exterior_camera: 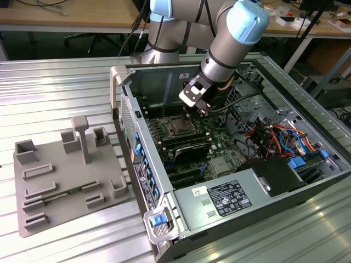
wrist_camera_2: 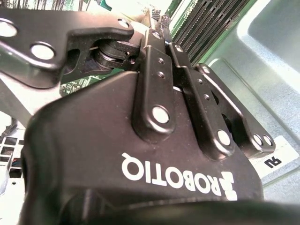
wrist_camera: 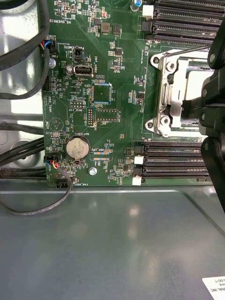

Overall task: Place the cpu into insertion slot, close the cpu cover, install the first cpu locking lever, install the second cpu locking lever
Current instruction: 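Close the cpu cover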

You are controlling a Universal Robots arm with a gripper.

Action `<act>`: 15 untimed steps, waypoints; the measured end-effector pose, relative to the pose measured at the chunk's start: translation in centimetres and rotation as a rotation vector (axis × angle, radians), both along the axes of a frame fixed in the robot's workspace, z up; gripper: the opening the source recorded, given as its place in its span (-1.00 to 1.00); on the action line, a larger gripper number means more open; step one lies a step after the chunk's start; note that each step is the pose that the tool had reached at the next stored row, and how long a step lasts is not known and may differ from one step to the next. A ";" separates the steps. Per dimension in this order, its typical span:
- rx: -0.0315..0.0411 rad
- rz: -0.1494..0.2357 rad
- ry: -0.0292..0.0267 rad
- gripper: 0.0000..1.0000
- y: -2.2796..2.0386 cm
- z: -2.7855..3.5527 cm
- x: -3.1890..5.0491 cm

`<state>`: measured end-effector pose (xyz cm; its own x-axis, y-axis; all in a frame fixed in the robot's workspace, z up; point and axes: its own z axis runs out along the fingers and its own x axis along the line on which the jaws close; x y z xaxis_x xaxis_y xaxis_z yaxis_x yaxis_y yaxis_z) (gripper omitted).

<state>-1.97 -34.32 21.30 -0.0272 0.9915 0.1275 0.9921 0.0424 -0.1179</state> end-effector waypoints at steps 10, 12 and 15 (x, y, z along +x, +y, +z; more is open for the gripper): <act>0.0146 0.000 0.0001 -0.79 0.00 0.09 0.00; 0.0220 0.000 0.0000 -0.79 0.00 0.09 0.00; 0.0335 0.000 0.0000 -0.79 -0.01 0.09 0.00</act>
<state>-1.97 -34.33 21.39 -0.0272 0.9866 0.1607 0.9921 0.0463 -0.1165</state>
